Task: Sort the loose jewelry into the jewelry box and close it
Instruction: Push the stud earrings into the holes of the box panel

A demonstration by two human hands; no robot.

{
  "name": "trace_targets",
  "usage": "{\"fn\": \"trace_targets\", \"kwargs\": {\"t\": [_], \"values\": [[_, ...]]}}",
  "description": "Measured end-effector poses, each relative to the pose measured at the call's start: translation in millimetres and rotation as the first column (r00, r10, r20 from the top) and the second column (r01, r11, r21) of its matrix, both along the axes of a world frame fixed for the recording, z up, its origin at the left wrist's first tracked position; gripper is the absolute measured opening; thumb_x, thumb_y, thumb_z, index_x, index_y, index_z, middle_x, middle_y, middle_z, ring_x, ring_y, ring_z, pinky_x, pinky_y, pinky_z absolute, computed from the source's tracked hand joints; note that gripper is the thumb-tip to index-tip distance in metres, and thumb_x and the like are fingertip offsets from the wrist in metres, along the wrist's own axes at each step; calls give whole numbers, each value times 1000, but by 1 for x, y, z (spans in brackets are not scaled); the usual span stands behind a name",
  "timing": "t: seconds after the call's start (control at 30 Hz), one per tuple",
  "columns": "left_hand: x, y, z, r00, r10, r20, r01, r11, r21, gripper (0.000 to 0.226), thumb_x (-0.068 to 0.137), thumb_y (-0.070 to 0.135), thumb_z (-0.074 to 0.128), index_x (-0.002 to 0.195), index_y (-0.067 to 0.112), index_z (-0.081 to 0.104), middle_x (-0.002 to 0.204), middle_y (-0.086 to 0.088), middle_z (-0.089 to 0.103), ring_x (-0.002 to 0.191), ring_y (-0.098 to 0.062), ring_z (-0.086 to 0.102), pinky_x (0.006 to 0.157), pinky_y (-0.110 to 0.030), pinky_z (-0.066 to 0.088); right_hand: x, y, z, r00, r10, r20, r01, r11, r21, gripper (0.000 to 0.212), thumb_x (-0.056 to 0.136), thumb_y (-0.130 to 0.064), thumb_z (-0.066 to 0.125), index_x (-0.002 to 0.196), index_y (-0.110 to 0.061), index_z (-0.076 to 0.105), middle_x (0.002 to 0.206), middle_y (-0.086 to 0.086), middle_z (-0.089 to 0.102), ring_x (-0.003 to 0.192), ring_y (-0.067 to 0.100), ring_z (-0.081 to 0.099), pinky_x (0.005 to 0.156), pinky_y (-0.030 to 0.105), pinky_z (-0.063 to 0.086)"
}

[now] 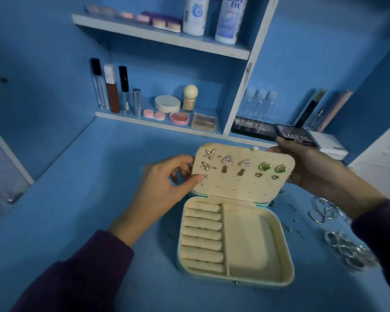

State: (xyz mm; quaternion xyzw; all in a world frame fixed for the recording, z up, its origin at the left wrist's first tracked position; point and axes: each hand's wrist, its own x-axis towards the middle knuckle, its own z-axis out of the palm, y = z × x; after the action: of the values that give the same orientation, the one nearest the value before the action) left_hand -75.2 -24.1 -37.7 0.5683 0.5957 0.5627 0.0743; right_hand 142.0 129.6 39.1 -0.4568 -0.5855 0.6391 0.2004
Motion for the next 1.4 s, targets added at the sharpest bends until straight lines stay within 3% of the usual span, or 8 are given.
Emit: {"fn": "trace_targets", "kwargs": {"t": [0.13,0.37,0.5,0.8,0.97,1.1,1.23,1.4], "values": [[2,5,4,993,6,119,7,994,-113,32,76,17,79,89,42,63,71,10,67,65,2,57,61,-12,43,11,-3,-13,997,-29,-66,27,999,-26,34,91,-44,46,85,-14,61,74,4,68,65,16,63,57,27,54],[0,8,0,943,-32,331,96,979,-179,36,76,17,78,98,42,64,77,9,70,71,-7,59,64,-12,43,20,-8,-20,994,-16,-108,16,1000,0,40,93,-45,42,95,-11,63,78,9,68,70,20,64,68,32,51],[0,12,-2,946,-6,325,73,978,-193,35,74,21,81,96,41,63,79,7,69,72,-11,58,63,-15,42,19,-12,-19,995,-11,-100,14,999,32,36,92,-44,43,92,-13,63,79,9,66,71,21,63,67,31,50],[2,15,-3,961,11,275,40,983,-181,34,75,17,79,95,38,62,73,13,66,62,-3,50,56,-11,38,25,-7,-18,997,44,-69,-40,998,57,38,95,-43,42,98,-12,63,85,13,67,76,24,63,67,30,53],[2,12,-3,960,-18,280,68,983,-169,33,82,12,71,96,40,62,75,20,69,67,2,56,61,-8,41,41,-2,-17,990,29,140,-70,953,295,24,98,-22,46,101,-9,65,84,14,68,73,22,61,65,29,49],[1,11,-3,965,-17,263,66,982,-179,40,87,3,64,98,41,60,72,30,66,68,10,57,64,-3,40,58,4,-20,833,13,554,-392,721,572,17,88,-7,60,85,-22,68,74,-1,68,65,8,59,60,11,43],[0,11,-4,968,-12,252,62,979,-192,42,87,4,64,98,44,59,74,29,67,69,9,57,65,-2,40,71,5,-28,732,-33,680,-519,619,589,11,83,-10,69,83,-21,72,73,-11,66,69,1,60,64,4,39],[-2,12,-6,971,-3,240,53,978,-202,43,86,5,65,96,46,59,75,28,67,69,8,57,65,-3,41,74,0,-33,686,7,728,-570,628,530,11,80,-16,72,77,-26,70,74,-12,69,72,-2,61,65,8,44]]}}
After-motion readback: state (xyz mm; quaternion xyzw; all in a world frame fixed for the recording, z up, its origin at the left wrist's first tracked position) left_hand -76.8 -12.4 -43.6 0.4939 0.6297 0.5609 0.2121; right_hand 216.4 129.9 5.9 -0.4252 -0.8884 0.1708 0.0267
